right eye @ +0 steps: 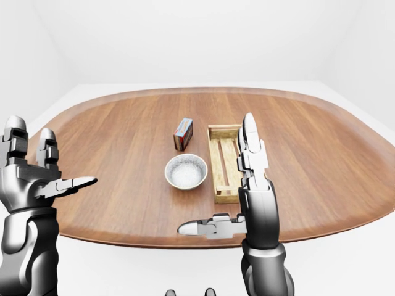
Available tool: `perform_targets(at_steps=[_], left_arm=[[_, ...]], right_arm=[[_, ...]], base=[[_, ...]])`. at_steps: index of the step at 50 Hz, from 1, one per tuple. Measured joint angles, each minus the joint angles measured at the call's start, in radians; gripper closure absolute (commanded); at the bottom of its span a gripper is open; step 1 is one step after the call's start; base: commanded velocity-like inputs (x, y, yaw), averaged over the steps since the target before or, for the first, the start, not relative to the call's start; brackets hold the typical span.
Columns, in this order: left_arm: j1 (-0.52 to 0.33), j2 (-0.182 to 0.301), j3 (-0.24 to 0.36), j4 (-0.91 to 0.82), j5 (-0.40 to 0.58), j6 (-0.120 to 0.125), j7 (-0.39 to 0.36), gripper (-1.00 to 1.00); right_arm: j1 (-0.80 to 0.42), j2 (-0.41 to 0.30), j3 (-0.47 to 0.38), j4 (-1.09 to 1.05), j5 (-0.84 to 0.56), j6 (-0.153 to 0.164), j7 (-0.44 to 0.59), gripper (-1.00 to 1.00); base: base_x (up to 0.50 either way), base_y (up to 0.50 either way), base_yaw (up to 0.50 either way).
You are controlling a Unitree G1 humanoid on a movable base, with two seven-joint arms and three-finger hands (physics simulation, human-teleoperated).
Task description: Pick up the bowl on the left and put it in the tray.
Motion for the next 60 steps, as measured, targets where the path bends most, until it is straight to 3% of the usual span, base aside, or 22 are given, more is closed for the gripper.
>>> perform_targets(at_steps=[34, 49, 60], left_arm=[[0.002, 0.001, 0.007, -0.015, -0.010, 0.000, 0.001, -1.00], [0.002, 0.002, 0.009, -0.017, -0.018, 0.000, 0.002, -1.00], [0.003, 0.003, 0.013, -0.028, -0.023, 0.000, 0.002, -1.00]], right_arm=[[0.003, -0.004, 0.011, 0.002, -0.005, 0.000, -0.003, -1.00], [-0.003, -0.013, 0.030, -0.042, -0.038, 0.000, 0.001, -1.00], [-0.129, -0.020, 0.074, -0.090, -0.206, 0.000, 0.104, -1.00]], base=[[0.50, 0.00, 0.00], [0.01, 0.00, 0.00], [0.00, 0.00, 0.00]])
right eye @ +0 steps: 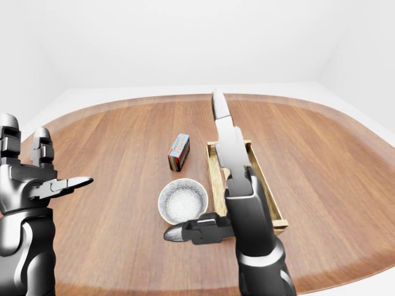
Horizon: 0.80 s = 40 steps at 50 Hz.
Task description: Pick up the bowl on the left and put it in the tray.
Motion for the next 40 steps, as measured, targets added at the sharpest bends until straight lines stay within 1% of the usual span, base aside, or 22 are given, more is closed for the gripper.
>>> perform_targets(at_steps=[5, 10, 20, 28, 40], left_arm=[[-0.002, 0.002, 0.003, -0.001, -0.003, 0.000, 0.001, -1.00], [-0.001, 0.003, 0.008, -0.007, -0.010, 0.000, 0.003, -1.00], [0.001, 0.003, 0.011, -0.017, -0.016, 0.000, 0.005, -1.00], [0.001, 0.003, 0.011, -0.017, -0.016, 0.000, 0.004, -1.00], [-0.002, 0.005, 0.013, -0.014, -0.018, 0.000, 0.007, -1.00]], right_arm=[[-0.051, 0.008, 0.009, 0.004, -0.078, 0.000, 0.059, -1.00], [-0.096, 0.010, 0.062, 0.122, -0.173, 0.000, 0.134, -1.00], [-0.128, 0.048, 0.090, 0.269, -0.318, 0.000, 0.258, -1.00], [-0.131, 0.070, 0.097, 0.340, -0.393, 0.000, 0.309, -1.00], [-0.118, 0.082, 0.101, 0.428, -0.447, 0.000, 0.342, -1.00]], base=[[0.00, 0.00, 0.00], [0.00, 0.00, 0.00], [0.00, 0.00, 0.00], [0.00, 0.00, 0.00], [0.00, 0.00, 0.00]])
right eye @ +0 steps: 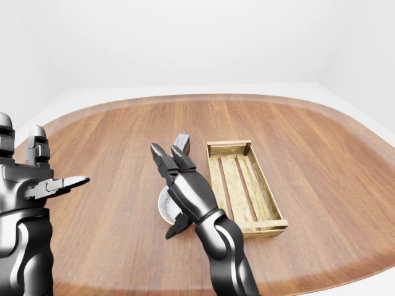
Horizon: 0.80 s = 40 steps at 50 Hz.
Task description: Pick up the bowl on the left and put it in the tray.
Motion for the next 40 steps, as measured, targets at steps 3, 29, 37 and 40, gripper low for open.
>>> perform_targets(at_steps=[3, 29, 37, 40], left_arm=[[0.000, 0.000, -0.001, 0.001, 0.001, 0.000, 0.000, -1.00], [0.000, 0.000, -0.003, 0.008, 0.003, 0.000, -0.001, -1.00], [0.002, -0.002, -0.004, 0.006, 0.005, 0.000, -0.002, -1.00], [0.003, -0.003, -0.005, 0.005, 0.006, 0.000, -0.003, -1.00]], right_arm=[[0.003, 0.000, -0.003, 0.020, -0.008, 0.000, 0.005, -1.00], [0.049, -0.009, 0.000, 0.171, -0.104, 0.000, -0.019, -1.00], [0.063, -0.010, 0.005, 0.211, -0.135, 0.000, -0.035, -1.00], [0.068, -0.011, 0.007, 0.224, -0.148, 0.000, -0.038, -1.00]], base=[[0.00, 0.00, 0.00], [0.00, 0.00, 0.00], [0.00, 0.00, 0.00], [0.00, 0.00, 0.00]])
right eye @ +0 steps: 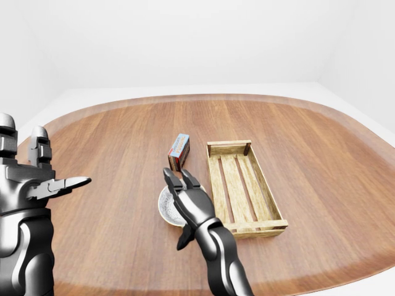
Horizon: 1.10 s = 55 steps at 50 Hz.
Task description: Pick up the bowl on the left and put it in the tray.
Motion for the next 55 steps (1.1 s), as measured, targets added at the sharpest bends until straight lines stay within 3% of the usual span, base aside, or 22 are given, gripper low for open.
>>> perform_targets(at_steps=[55], left_arm=[[-0.003, 0.001, -0.001, 0.007, 0.004, 0.000, 0.001, -1.00]], right_arm=[[-0.069, 0.013, -0.072, 0.358, -0.052, 0.000, -0.033, -1.00]], base=[[0.00, 0.00, 0.00]])
